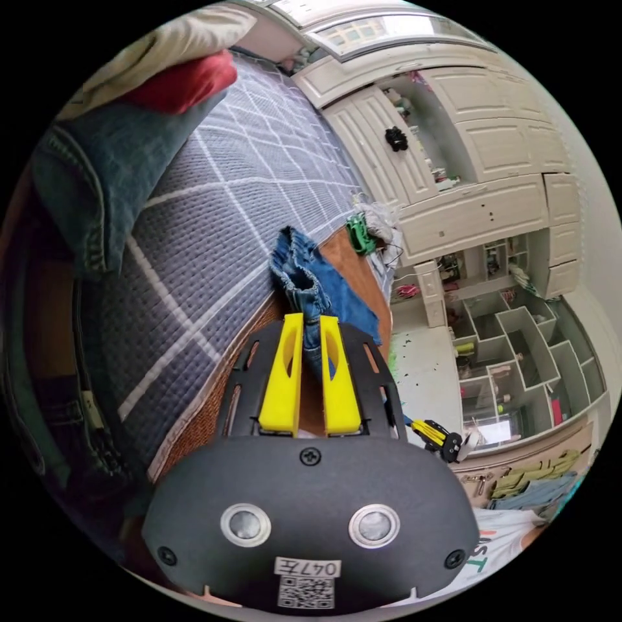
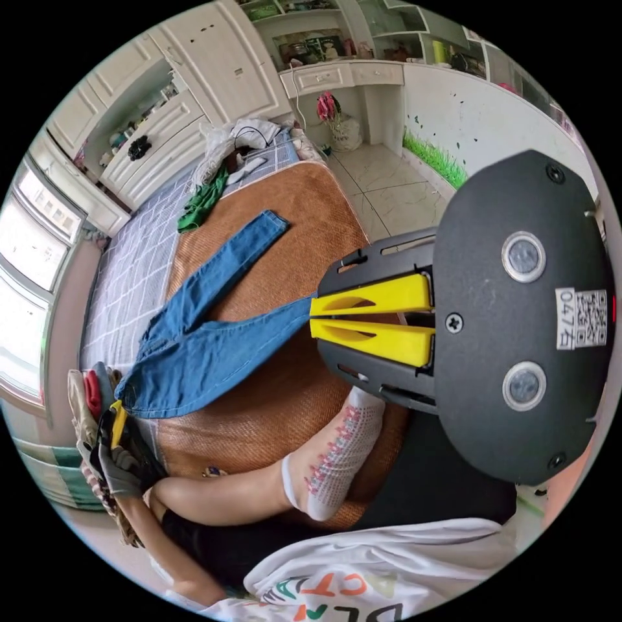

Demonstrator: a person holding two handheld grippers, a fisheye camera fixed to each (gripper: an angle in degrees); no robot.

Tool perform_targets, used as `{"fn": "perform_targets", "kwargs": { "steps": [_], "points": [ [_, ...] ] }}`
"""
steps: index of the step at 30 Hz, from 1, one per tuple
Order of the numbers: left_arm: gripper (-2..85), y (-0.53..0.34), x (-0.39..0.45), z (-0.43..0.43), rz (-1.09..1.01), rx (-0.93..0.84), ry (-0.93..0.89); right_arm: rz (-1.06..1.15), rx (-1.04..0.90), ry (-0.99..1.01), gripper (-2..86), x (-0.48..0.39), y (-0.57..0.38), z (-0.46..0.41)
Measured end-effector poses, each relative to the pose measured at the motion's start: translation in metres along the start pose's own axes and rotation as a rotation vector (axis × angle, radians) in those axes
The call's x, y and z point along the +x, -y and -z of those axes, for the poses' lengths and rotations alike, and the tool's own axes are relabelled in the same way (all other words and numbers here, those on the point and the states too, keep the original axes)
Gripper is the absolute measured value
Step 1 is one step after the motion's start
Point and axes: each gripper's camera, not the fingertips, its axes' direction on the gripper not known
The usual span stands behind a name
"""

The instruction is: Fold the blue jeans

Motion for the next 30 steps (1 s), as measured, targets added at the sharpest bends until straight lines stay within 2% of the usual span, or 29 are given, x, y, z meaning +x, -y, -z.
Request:
{"fn": "perform_targets", "kwargs": {
  "steps": [7, 12, 18, 22, 25, 26, 30],
  "points": [
    [4.8, -0.031, 0.020, 0.048, 0.023, 0.014, -0.015, -0.078, 0.138, 0.054, -0.3, 0.040, -0.034, 0.033],
    [5.0, -0.036, 0.012, 0.052, 0.143, 0.079, -0.108, -0.138, 0.190, 0.027, -0.2, 0.092, -0.018, 0.002],
    [5.2, 0.019, 0.024, 0.010, 0.207, 0.099, -0.046, -0.198, 0.106, 0.042, -0.3, 0.168, 0.044, -0.114],
    [8.1, 0.067, 0.021, -0.028, 0.246, 0.133, 0.028, -0.377, -0.056, 0.055, 1.2, 0.223, 0.071, -0.251],
    [14.6, 0.079, 0.021, -0.042, 0.253, 0.139, -0.003, -0.571, -0.132, 0.034, 6.0, 0.241, 0.042, -0.330],
    [15.6, 0.075, 0.027, -0.039, 0.215, 0.154, 0.012, -0.646, -0.085, 0.066, 7.0, 0.242, 0.020, -0.343],
    [14.7, 0.051, 0.045, -0.049, 0.054, 0.055, 0.307, -0.790, 0.061, 0.211, 6.1, 0.224, -0.064, -0.373]
  ]
}}
